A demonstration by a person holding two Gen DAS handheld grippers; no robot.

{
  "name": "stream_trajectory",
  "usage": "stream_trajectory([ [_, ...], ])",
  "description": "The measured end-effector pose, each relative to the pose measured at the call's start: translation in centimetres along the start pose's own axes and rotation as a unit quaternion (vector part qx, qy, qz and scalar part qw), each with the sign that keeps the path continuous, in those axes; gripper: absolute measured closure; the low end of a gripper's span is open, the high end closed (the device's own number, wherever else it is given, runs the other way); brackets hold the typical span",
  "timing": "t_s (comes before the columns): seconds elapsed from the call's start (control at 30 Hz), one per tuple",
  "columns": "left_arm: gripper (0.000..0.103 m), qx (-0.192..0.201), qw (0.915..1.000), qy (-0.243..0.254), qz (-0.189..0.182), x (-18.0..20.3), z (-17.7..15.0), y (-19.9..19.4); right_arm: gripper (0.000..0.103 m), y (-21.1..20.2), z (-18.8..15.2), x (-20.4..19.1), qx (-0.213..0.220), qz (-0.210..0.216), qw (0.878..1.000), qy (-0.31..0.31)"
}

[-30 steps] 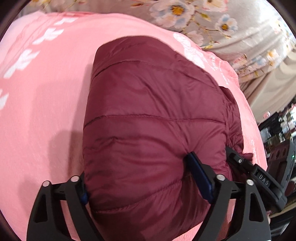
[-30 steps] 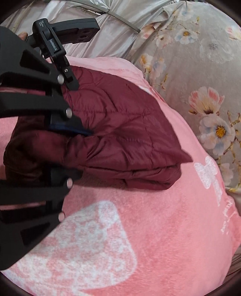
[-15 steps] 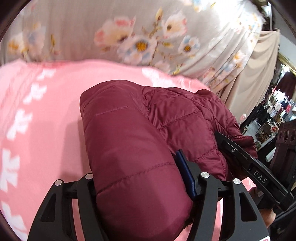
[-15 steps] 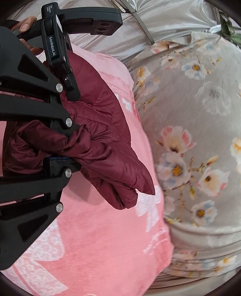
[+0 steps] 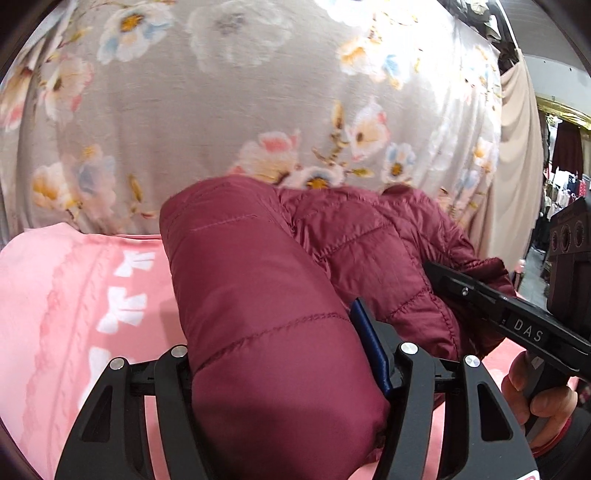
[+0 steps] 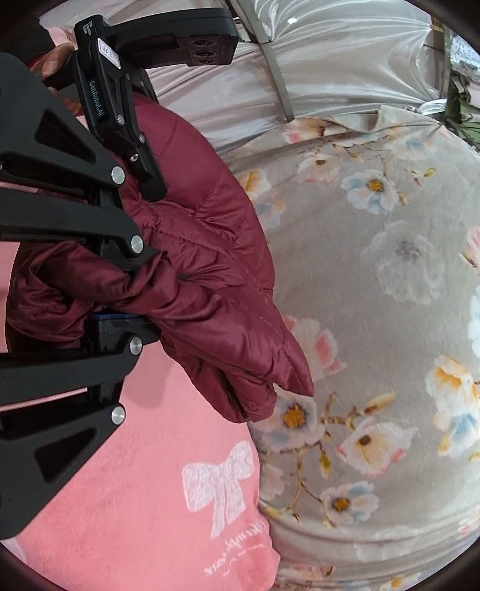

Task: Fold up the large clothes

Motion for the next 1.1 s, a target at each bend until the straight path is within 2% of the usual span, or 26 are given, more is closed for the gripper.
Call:
stream_trajectory([
  [0.13, 0.042, -0.020, 0.9996, -0.002, 0.021, -4.5, -2.3, 2.9, 0.091, 4.6, -2.5, -0.9, -0.035, 0.000, 0.999, -0.006],
  [0.3, 0.042, -0.101, 0.9936, -0.023, 0.046, -8.2, -7.7, 6.3, 0.090, 9.5, -7.9, -0.5, -0.114, -0.017, 0.993, -0.013],
  [0.33, 0.041, -0.104, 0.9927, -0.025, 0.055, -8.8, -8.9, 6.3, 0.089, 9.8, -8.8, -0.3, -0.124, -0.018, 0.992, -0.014],
  [0.4, 0.036, -0.105, 0.9921, -0.042, 0.055, -9.5, -10.3, 6.0, 0.080, 10.0, -10.3, 0.0, -0.138, -0.021, 0.990, -0.011],
  [0.5, 0.028, -0.123, 0.9875, -0.084, 0.051, -10.6, -10.8, 5.9, 0.073, 9.6, -10.6, 1.3, -0.150, -0.013, 0.988, 0.031],
  [0.63, 0.019, -0.157, 0.9779, -0.098, 0.097, -10.6, -11.4, 4.7, 0.057, 7.5, -10.5, 2.3, -0.165, -0.041, 0.985, 0.040],
  [0.67, 0.017, -0.164, 0.9752, -0.099, 0.110, -10.7, -11.6, 4.2, 0.046, 6.7, -10.5, 2.6, -0.165, -0.056, 0.984, 0.036],
  [0.7, 0.013, -0.169, 0.9726, -0.101, 0.124, -10.8, -11.6, 3.7, 0.042, 5.6, -10.4, 2.8, -0.164, -0.070, 0.983, 0.033],
  [0.83, 0.013, -0.183, 0.9604, -0.097, 0.187, -10.8, -10.9, 1.0, 0.042, 2.9, -9.0, 3.7, -0.153, -0.103, 0.982, 0.049],
  [0.93, 0.013, -0.190, 0.9483, -0.088, 0.238, -10.5, -9.1, 0.4, 0.059, 2.5, -6.9, 2.9, -0.151, -0.090, 0.983, 0.059],
  [1.0, 0.013, -0.180, 0.9473, -0.085, 0.251, -10.0, -7.5, 0.3, 0.078, 3.1, -5.2, 1.3, -0.145, -0.081, 0.985, 0.039],
  [1.1, 0.013, -0.171, 0.9445, -0.072, 0.271, -9.1, -5.7, 1.2, 0.082, 4.3, -3.8, -0.8, -0.136, -0.085, 0.987, 0.001],
])
Point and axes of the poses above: each gripper's, at about its wrist camera, not at the fingertips, and y roughly the way its jaws point, x to its right, z to its top, the point moved 4 cm from there along y, roughly the way its jaws point, and after that the axes turned 3 degrees about x, right-handed, at the moved point
